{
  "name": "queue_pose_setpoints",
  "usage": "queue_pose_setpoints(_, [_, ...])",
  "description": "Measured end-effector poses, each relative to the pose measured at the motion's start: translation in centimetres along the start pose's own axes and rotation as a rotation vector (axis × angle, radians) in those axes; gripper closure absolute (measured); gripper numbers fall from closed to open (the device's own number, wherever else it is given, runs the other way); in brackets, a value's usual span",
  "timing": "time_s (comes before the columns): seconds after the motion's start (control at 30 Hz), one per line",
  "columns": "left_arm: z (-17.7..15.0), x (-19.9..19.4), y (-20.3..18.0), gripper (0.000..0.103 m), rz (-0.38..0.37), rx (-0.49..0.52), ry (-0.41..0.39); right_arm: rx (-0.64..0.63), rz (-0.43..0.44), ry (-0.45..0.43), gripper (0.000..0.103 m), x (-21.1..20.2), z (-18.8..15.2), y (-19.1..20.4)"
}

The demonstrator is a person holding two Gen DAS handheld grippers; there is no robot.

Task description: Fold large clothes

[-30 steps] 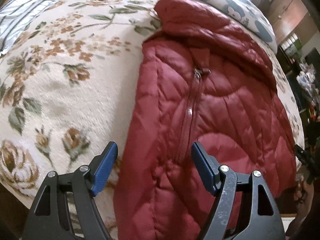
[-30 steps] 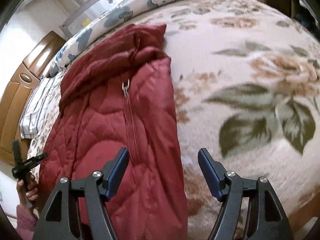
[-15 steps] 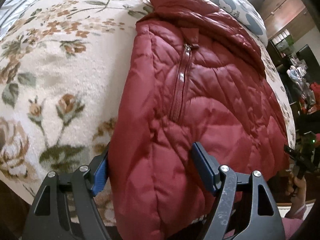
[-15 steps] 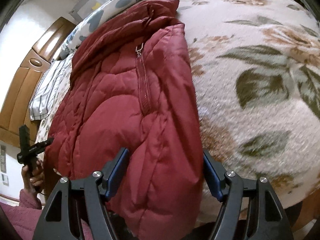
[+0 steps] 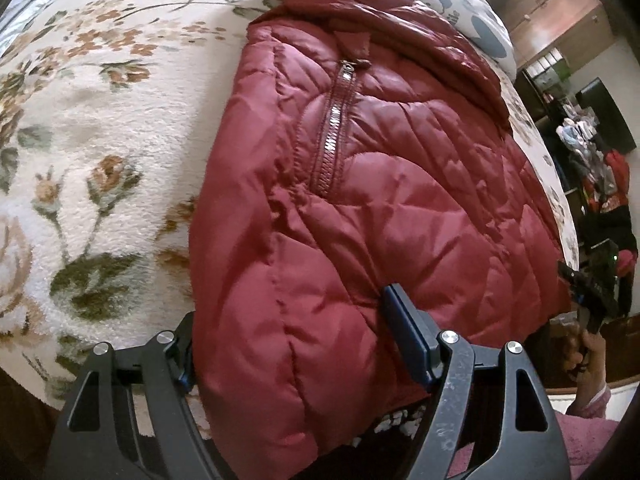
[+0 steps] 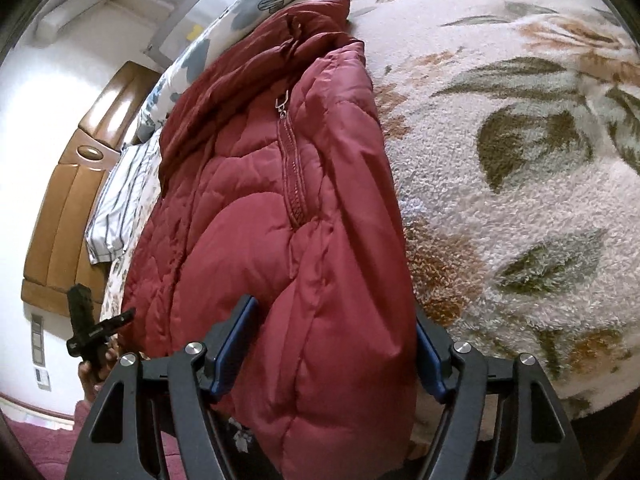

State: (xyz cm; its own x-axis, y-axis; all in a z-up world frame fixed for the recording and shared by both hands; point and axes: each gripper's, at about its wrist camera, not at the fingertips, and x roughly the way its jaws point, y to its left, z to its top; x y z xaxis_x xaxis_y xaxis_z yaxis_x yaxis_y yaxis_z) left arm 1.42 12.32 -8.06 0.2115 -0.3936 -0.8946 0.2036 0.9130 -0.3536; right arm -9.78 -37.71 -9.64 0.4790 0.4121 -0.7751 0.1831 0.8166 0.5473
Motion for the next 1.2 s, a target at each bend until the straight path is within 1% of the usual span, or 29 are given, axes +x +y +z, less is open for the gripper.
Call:
queue_pose_setpoints(0.07, [-0.2,0.1,-0.4,0.027,-0.002,0.006,0.001,-0.007,0.002,-0.001,0.031,0.1,-0.3,0.1])
queue_pose_setpoints(0.13, [-0.4,0.0,-1.0,0.036,-0.005,0.025,-0.007,-0.012,0.0,0.0,0.034,0.1,-0.6,0.3])
queue_pose_setpoints(0.17, [-0.5,-0.1,-1.2,0.049,-0.012,0.037,-0.01,-0.016,-0.004,-0.001,0.04,0.0,-0.7,0.3])
queue_pose_setpoints(0.2, [-0.5,-0.1,-1.6,0.06,-0.013,0.05,-0.016,-0.023,-0.005,0.0,0.046,0.0,-0.9,0.4])
queue_pose_setpoints(0.23, [-0.6,-0.3,-1.9,0.066,-0.008,0.067,-0.023,-0.026,-0.001,-0.001,0.051,-0.2,-1.1,0.4])
queue_pose_setpoints(0.27, [-0.6,-0.5,-2.2,0.073,0.0,0.08,-0.028,-0.029,0.002,-0.002,0.06,-0.3,-1.2,0.4])
queue_pose_setpoints(0.3, [-0.7,-0.8,-2.5,0.078,0.005,0.092,-0.035,-0.031,0.009,-0.002,0.066,-0.4,-1.3,0.4])
queue_pose_setpoints(0.37, [-0.8,-1.5,-2.7,0.082,0.002,0.104,-0.049,-0.038,0.025,-0.013,0.073,-1.0,-1.3,0.6])
queue_pose_setpoints(0.4, [-0.9,-2.0,-2.9,0.084,-0.001,0.109,-0.055,-0.053,0.028,-0.025,0.075,-1.5,-1.4,0.9])
queue_pose_setpoints(0.53, [-1.0,-3.6,-3.4,0.086,-0.018,0.123,-0.074,-0.099,0.044,-0.038,0.078,-2.6,-1.6,1.8])
queue_pose_setpoints(0.63, [-0.6,-5.0,-3.7,0.087,-0.025,0.133,-0.107,-0.097,0.083,-0.06,0.079,-3.5,-1.2,1.9])
queue_pose_setpoints(0.7, [0.3,-5.6,-3.7,0.088,-0.033,0.133,-0.125,-0.088,0.125,-0.088,0.08,-4.3,-0.5,2.0])
queue_pose_setpoints(0.8, [1.6,-6.7,-4.3,0.089,-0.045,0.139,-0.172,-0.093,0.179,-0.147,0.08,-5.4,1.0,2.8])
queue_pose_setpoints(0.97, [3.8,-8.6,-5.3,0.089,-0.048,0.154,-0.264,-0.155,0.208,-0.236,0.08,-6.7,3.3,5.2])
queue_pose_setpoints(1.03, [4.8,-9.0,-5.2,0.089,-0.051,0.143,-0.298,-0.167,0.216,-0.272,0.08,-6.9,4.4,6.0])
queue_pose_setpoints(1.1, [6.3,-9.3,-4.9,0.089,-0.04,0.107,-0.328,-0.17,0.218,-0.302,0.08,-7.0,5.4,6.4])
queue_pose_setpoints(1.2, [8.2,-9.4,-4.6,0.089,-0.053,0.042,-0.359,-0.167,0.202,-0.34,0.08,-6.7,7.0,6.8])
